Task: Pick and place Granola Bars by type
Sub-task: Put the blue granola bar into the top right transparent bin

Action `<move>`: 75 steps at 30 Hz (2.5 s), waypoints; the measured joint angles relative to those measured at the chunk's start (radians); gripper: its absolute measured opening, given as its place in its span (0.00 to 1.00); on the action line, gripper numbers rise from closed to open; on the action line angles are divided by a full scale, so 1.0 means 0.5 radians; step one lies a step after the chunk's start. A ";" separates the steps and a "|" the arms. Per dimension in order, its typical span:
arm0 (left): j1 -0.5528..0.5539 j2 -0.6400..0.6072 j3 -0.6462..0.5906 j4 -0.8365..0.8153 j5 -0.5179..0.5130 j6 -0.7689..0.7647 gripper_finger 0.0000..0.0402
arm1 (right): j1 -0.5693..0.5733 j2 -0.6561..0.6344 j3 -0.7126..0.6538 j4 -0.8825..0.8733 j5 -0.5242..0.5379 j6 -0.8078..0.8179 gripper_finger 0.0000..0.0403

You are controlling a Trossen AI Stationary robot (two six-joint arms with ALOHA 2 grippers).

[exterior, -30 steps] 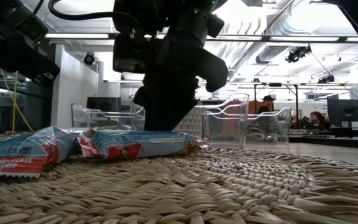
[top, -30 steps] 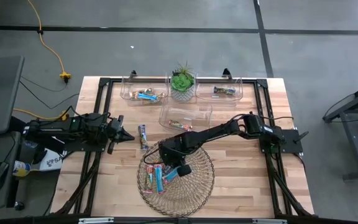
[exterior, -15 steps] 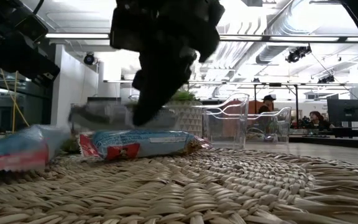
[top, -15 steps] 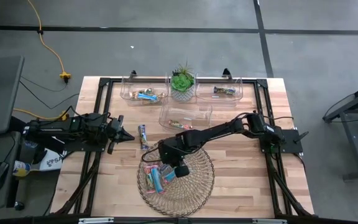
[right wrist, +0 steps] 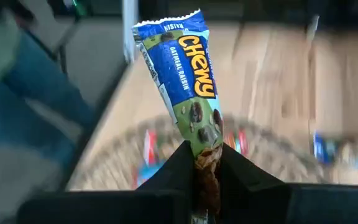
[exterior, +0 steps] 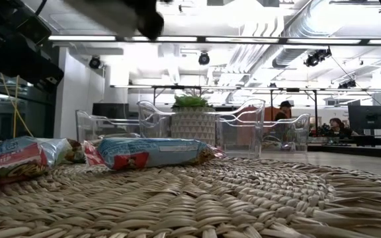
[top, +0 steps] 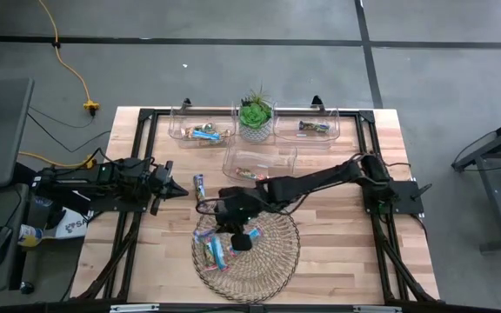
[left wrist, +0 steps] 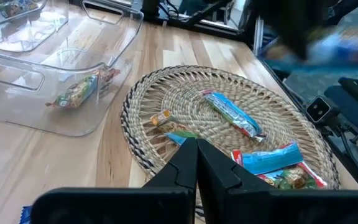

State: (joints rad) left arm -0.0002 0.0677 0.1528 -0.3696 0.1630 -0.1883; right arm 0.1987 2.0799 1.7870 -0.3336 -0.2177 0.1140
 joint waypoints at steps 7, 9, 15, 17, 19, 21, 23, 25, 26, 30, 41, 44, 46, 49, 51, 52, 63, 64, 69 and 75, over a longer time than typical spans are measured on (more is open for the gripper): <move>0.000 0.000 0.001 -0.004 0.000 0.000 0.00 | 0.073 -0.119 0.000 0.475 0.259 0.094 0.08; 0.000 0.000 0.000 -0.004 0.003 0.000 0.00 | 0.094 -0.136 0.000 0.594 0.342 0.094 0.08; 0.000 0.000 0.000 -0.002 0.007 0.000 0.00 | 0.151 -0.160 0.000 1.014 0.572 0.076 0.08; 0.000 0.000 0.000 -0.003 0.006 0.000 0.00 | 0.168 -0.160 0.000 1.141 0.639 0.051 0.08; 0.000 0.000 0.000 -0.001 0.006 0.000 0.00 | 0.184 -0.160 0.000 1.250 0.705 0.005 0.08; 0.000 0.000 0.000 -0.001 0.006 0.000 0.00 | 0.201 -0.160 0.000 1.335 0.779 -0.040 0.08; 0.000 0.000 0.001 -0.002 0.005 0.000 0.00 | 0.215 -0.160 0.000 1.389 0.853 -0.075 0.08; 0.000 0.000 0.000 -0.001 0.005 0.000 0.00 | 0.228 -0.160 0.000 1.443 0.935 -0.113 0.08; 0.000 0.000 0.000 -0.001 0.005 0.000 0.00 | 0.236 -0.160 0.000 1.470 0.979 -0.139 0.08; 0.000 0.000 0.001 -0.002 0.005 0.000 0.00 | 0.250 -0.160 0.000 1.576 1.211 -0.241 0.08; 0.000 0.000 0.001 -0.001 -0.001 0.000 0.00 | 0.241 -0.336 -0.001 1.569 1.693 -0.506 0.08; 0.000 0.000 0.000 -0.003 -0.001 0.000 0.00 | 0.242 -0.420 -0.001 1.537 1.920 -0.635 0.08; 0.000 0.000 0.000 -0.001 -0.001 0.000 0.00 | 0.243 -0.480 -0.001 1.492 2.105 -0.748 0.08; 0.000 0.000 0.001 -0.001 -0.001 0.000 0.00 | 0.237 -0.573 -0.001 1.415 2.398 -0.868 0.08; 0.000 0.000 0.001 -0.001 0.000 0.000 0.00 | 0.225 -0.637 -0.001 1.343 2.577 -0.926 0.08; 0.000 0.000 0.000 -0.001 0.000 0.000 0.00 | 0.216 -0.673 -0.001 1.289 2.657 -0.942 0.08; 0.000 0.000 0.000 -0.001 0.002 0.000 0.00 | -0.011 -0.962 -0.001 0.522 3.147 -0.754 0.08; 0.000 0.000 0.000 -0.001 0.002 0.000 0.00 | -0.043 -0.976 0.000 0.421 3.141 -0.667 0.08; 0.000 0.000 0.000 -0.001 0.007 0.000 0.00 | -0.228 -1.030 0.000 -0.180 2.943 -0.130 0.08; 0.000 0.000 0.000 -0.001 0.006 0.000 0.00 | -0.494 -1.034 0.000 -0.894 2.473 0.517 0.08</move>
State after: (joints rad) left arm -0.0002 0.0677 0.1528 -0.3702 0.1661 -0.1883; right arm -0.0480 1.5631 1.7870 -0.7806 1.0189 0.3727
